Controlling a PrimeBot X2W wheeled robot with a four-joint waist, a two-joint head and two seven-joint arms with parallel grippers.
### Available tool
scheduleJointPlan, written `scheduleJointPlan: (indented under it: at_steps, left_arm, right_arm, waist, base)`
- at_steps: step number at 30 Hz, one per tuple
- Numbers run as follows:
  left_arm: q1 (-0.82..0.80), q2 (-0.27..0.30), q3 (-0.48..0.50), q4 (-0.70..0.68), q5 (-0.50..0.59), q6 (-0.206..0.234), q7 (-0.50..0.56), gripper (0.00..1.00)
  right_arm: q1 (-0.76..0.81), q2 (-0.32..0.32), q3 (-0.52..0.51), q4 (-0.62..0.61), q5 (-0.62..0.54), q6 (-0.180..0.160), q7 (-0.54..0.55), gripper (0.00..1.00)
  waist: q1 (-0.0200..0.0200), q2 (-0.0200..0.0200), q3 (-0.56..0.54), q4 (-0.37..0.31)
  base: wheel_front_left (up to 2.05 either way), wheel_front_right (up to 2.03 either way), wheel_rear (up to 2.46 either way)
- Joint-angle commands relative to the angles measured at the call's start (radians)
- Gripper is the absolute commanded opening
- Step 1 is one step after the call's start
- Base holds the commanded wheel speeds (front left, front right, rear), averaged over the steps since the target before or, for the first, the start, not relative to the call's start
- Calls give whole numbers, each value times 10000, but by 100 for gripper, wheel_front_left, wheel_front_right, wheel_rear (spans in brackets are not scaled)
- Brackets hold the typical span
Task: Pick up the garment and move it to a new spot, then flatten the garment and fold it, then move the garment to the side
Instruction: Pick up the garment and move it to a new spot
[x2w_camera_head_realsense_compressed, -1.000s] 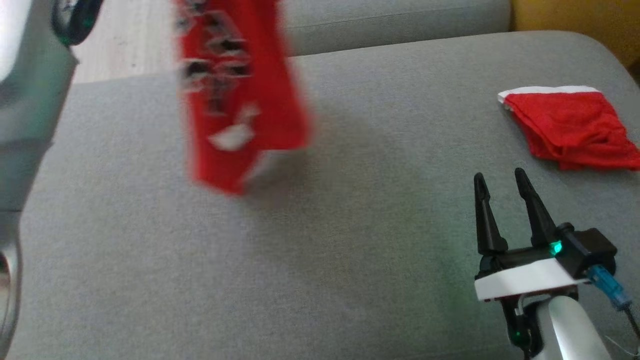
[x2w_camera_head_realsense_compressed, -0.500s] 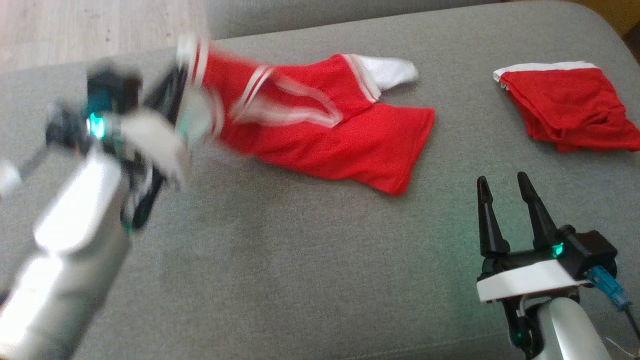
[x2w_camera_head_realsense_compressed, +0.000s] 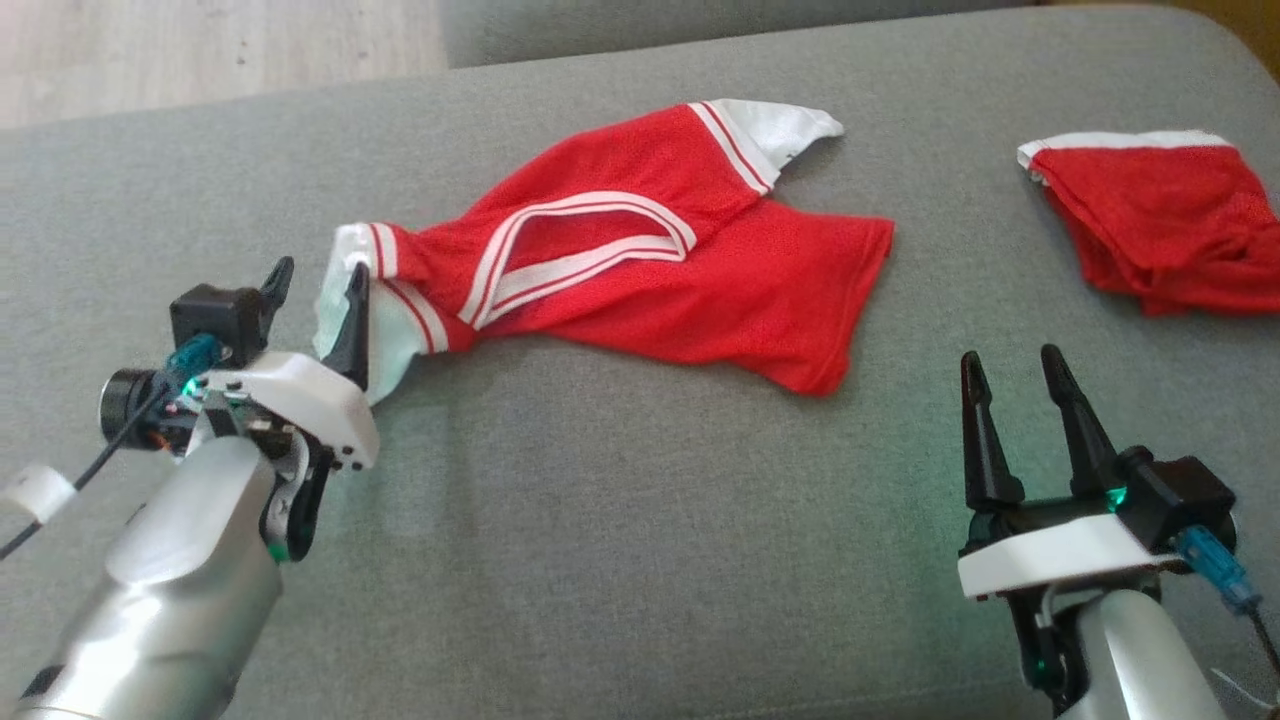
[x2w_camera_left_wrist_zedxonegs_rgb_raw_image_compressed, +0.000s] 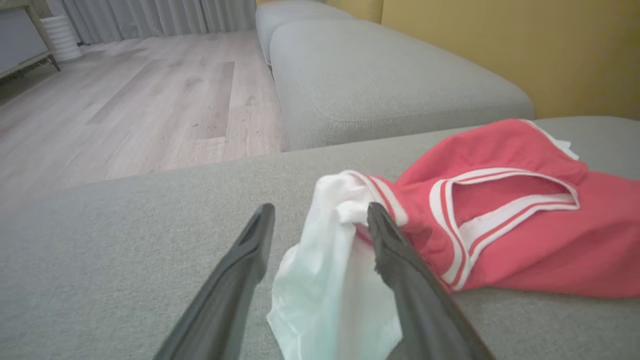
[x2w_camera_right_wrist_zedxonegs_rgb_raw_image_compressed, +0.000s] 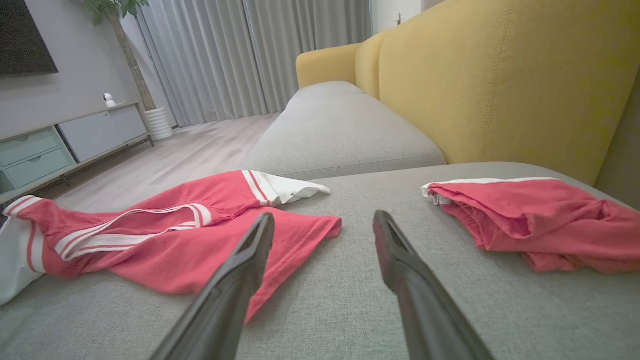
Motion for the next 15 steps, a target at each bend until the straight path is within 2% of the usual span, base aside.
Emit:
scheduleJointPlan:
  at_steps: [1,5,9,15]
  left_arm:
    - [-480,289,416,-262,-52,42,-175,100]
    - [-253,220,424,-593,-62,7,-636,100]
    - [376,402,556,-1301,-175,79,-1055,100]
    - [1986,715,941,-2998,-557,633,-1385,100]
  right_arm:
    - [-309,-37,222,-261,-49,37,-111,100]
    - [-263,-37,219,-160,-91,37,-115,100]
    - [-168,-37,220,-119,-130,37,-113,100]
    - [161,-37,101,-113,-298,37,-10,100]
  waist:
    - [-1,0,-108,91]
    - [-1,0,-405,252]
    - [-1,0,-733,317]
    - [-1,0,-1142,474]
  base:
    - [0,0,0]
    - [0,0,0]
    - [0,0,0]
    - [0,0,0]
